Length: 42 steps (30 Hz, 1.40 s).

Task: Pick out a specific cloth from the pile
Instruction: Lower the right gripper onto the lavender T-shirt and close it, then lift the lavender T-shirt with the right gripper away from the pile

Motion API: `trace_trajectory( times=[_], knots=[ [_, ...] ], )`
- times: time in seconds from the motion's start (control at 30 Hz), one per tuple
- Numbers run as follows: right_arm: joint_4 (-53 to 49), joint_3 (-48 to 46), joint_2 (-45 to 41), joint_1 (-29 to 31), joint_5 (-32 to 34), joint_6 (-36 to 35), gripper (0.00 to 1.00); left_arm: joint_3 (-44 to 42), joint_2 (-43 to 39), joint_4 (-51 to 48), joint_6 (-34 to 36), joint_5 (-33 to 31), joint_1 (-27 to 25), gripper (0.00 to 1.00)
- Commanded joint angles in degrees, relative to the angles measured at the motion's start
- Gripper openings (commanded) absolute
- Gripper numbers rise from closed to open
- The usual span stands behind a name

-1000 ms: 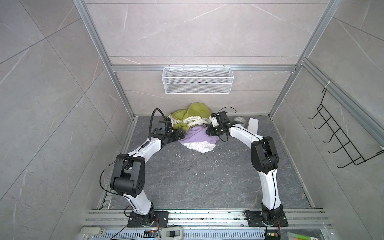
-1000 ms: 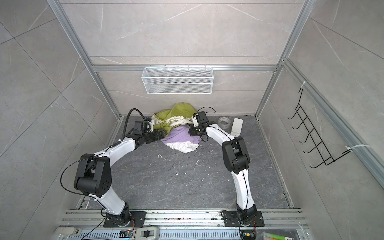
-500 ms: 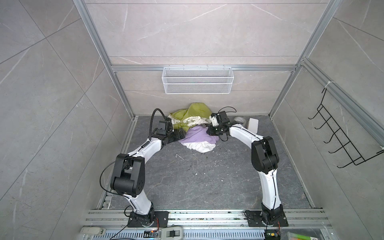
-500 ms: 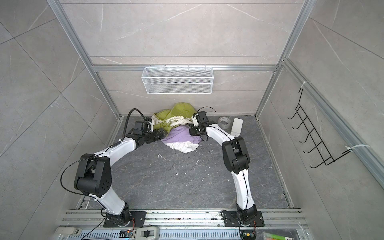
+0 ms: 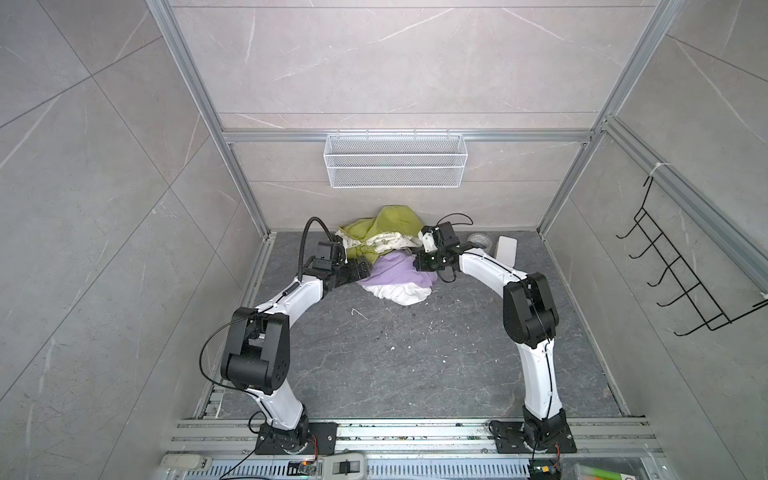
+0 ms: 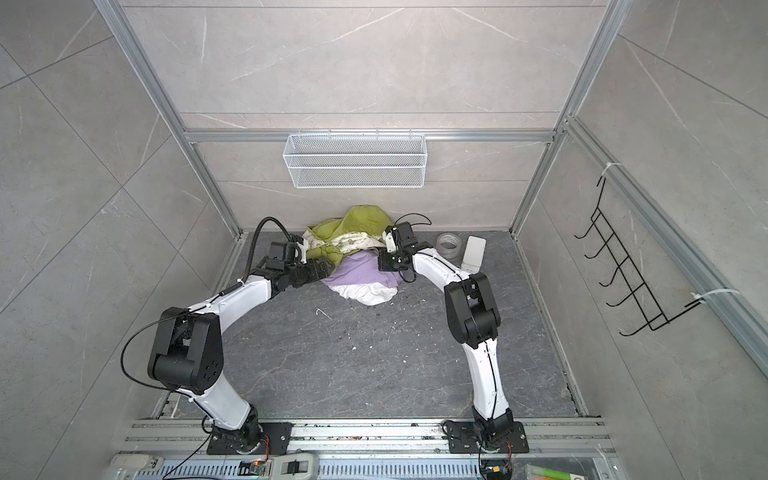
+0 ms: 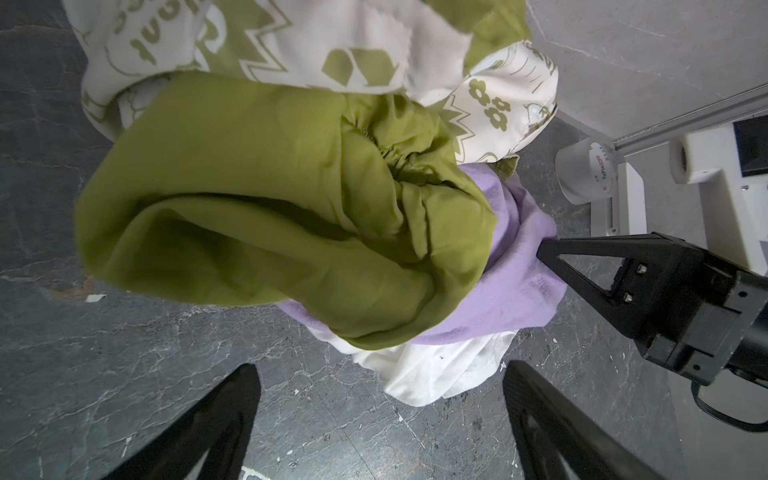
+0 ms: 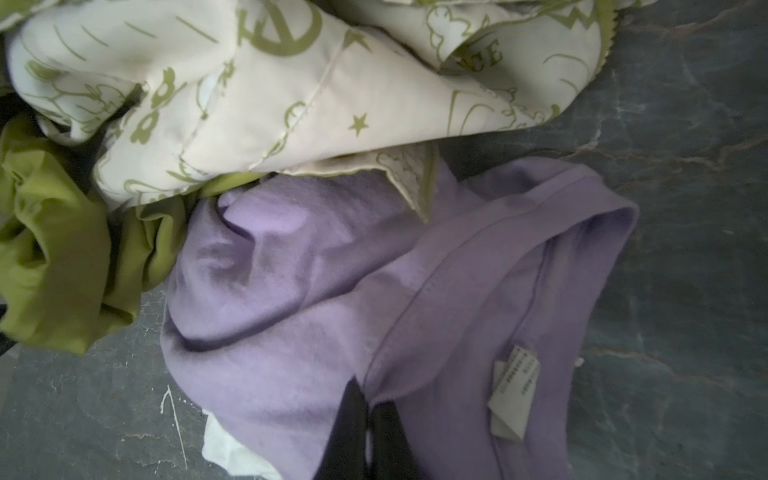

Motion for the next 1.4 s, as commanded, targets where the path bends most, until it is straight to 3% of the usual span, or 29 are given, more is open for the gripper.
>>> trace_trajectory(
  times=[0.0,1.37],
  knots=[
    [1.28,-0.98,-4.12,0.42,-0.98,0.58,0.03,-0.75,-2.52,0.93,0.31,-0.17,-0.31,0.94],
    [2.22,3.95,-15.35,3.02,-3.17,1.89,0.00,-2.19,-8.19,0.26,3.22,-2.90,-0.09,0.94]
  ],
)
